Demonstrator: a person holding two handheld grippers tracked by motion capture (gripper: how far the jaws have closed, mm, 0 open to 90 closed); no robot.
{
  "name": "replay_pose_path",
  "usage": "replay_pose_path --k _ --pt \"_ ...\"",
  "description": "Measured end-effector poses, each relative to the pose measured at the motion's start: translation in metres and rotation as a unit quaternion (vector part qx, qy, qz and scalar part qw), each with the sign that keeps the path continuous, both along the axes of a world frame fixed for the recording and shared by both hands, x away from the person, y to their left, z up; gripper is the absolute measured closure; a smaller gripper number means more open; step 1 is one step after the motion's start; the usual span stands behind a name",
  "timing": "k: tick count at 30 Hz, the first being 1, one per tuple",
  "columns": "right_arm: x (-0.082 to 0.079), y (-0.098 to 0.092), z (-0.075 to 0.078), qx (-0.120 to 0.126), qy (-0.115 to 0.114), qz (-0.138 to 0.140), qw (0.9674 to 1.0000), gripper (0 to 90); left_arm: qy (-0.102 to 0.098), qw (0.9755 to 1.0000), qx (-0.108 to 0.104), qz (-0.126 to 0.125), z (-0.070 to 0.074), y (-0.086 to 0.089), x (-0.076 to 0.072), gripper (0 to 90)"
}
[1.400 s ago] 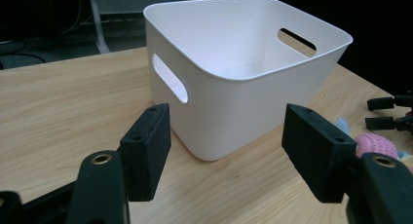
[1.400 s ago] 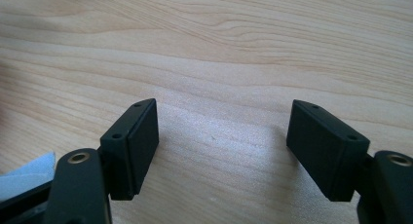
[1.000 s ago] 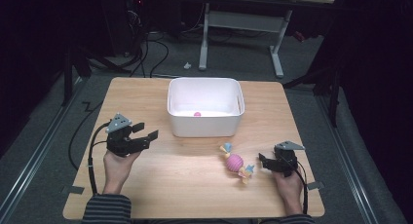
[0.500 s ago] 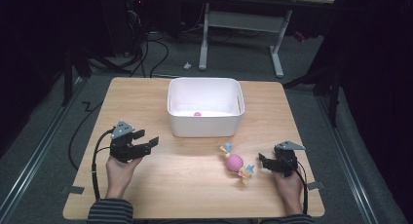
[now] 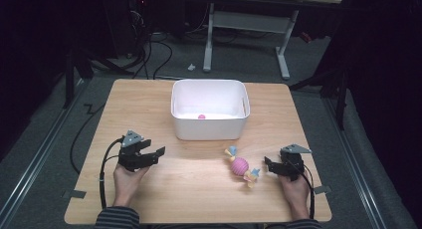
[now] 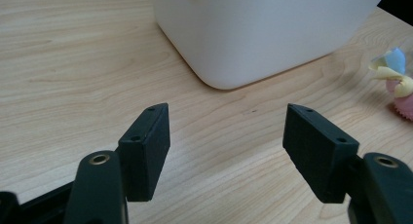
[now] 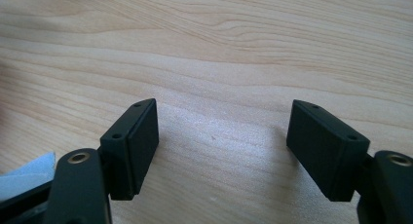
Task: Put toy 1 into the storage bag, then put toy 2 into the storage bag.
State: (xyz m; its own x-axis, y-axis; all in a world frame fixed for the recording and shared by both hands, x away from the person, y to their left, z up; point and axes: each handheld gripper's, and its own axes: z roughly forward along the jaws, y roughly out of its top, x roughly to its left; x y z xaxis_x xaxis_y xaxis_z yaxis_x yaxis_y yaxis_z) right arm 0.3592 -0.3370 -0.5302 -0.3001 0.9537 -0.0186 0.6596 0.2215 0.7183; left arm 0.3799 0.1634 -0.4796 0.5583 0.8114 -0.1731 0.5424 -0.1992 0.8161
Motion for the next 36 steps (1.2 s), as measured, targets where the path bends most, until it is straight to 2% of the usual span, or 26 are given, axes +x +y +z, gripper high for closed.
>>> replay_pose_path --k 5,9,17,21,22,23,25,36 --pt "0.0 0.0 0.0 0.0 0.0 0.0 1.0 27.8 0.007 0.9999 0.009 0.002 -0.008 -0.003 0.001 34.6" --pt "0.0 0.0 0.0 0.0 0.0 0.0 1.0 27.8 0.013 0.9995 0.029 0.006 -0.02 -0.008 0.002 34.5" --pt "0.0 0.0 0.0 0.0 0.0 0.0 1.0 27.8 0.018 0.9981 0.055 0.023 -0.04 -0.013 0.006 34.3" --pt "0.0 0.0 0.0 0.0 0.0 0.0 1.0 27.8 0.02 0.9958 0.085 0.024 -0.049 -0.02 0.008 34.1" --pt "0.0 0.0 0.0 0.0 0.0 0.0 1.0 27.8 0.02 0.9958 0.085 0.024 -0.049 -0.02 0.008 34.1" --pt "0.0 0.0 0.0 0.0 0.0 0.0 1.0 27.8 0.019 0.9948 0.098 0.024 -0.052 -0.023 0.009 34.0" --pt "0.0 0.0 0.0 0.0 0.0 0.0 1.0 27.8 0.015 0.9938 0.107 0.023 -0.055 -0.026 0.009 34.0" --pt "0.001 0.0 0.0 0.0 -0.001 0.0 1.0 27.6 0.016 0.9937 0.106 0.034 -0.056 -0.026 0.01 30.0"
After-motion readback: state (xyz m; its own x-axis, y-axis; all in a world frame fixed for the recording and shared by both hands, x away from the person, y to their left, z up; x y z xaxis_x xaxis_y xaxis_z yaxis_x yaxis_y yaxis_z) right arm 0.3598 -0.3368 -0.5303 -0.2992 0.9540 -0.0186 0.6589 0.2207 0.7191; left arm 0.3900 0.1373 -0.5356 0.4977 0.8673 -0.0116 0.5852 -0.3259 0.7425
